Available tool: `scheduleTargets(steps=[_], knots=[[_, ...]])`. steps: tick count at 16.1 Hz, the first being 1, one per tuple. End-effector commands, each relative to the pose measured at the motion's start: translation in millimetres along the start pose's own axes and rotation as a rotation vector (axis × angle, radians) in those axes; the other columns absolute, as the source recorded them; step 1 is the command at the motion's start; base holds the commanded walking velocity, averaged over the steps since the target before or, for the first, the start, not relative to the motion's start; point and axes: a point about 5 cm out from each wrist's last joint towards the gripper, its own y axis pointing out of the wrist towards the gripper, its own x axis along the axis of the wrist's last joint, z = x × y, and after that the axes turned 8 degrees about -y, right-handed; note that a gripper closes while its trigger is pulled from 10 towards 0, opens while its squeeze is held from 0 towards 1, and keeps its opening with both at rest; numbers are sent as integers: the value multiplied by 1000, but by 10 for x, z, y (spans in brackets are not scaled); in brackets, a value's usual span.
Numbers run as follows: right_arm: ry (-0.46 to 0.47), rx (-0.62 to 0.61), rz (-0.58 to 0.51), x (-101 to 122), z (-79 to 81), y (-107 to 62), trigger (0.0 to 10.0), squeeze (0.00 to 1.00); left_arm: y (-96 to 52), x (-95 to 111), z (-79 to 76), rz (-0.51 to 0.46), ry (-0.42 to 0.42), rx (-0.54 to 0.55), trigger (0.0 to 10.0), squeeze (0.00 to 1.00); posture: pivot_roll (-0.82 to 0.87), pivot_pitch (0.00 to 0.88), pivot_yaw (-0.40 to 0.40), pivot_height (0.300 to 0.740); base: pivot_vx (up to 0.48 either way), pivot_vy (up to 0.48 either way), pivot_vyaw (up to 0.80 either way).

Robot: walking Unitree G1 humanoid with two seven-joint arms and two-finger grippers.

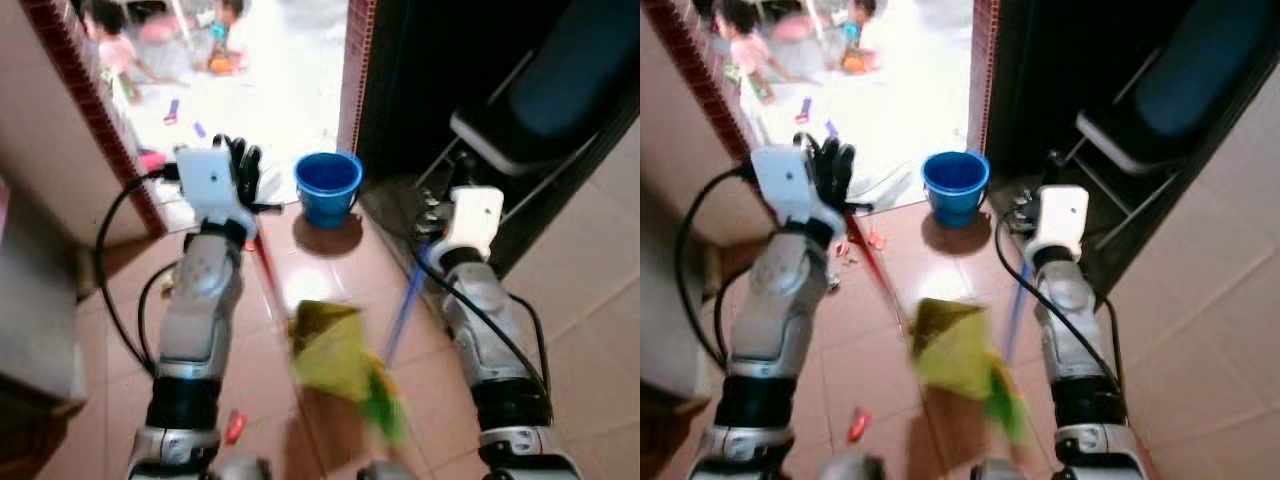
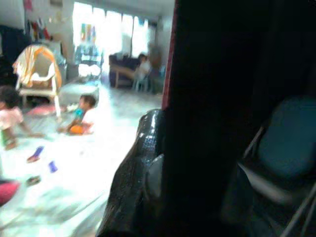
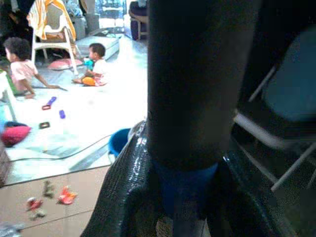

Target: Sweep floor

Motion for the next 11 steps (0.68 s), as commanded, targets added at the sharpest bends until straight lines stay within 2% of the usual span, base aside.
scheduleTargets(steps=[1,5,8,9,11], knots=[[10,38,-48,140,129,55,10000,0,46,312,39,-131,-24,20,10000,0,-21,44,2,740,424,0,0],[-2,25,-55,183,82,100,10000,0,87,386,20,-141,-36,40,10000,0,-3,74,5,740,428,0,-544],[3,13,-77,288,44,153,10000,0,107,471,-127,-145,-38,55,10000,0,21,114,6,740,358,0,0],[2,14,-79,299,54,155,10000,0,82,470,-125,-143,-29,81,10000,0,7,114,2,740,0,0,0],[-7,35,-69,273,109,141,10000,0,32,403,-1,-127,-25,169,10000,0,4,94,-9,740,0,0,0]])
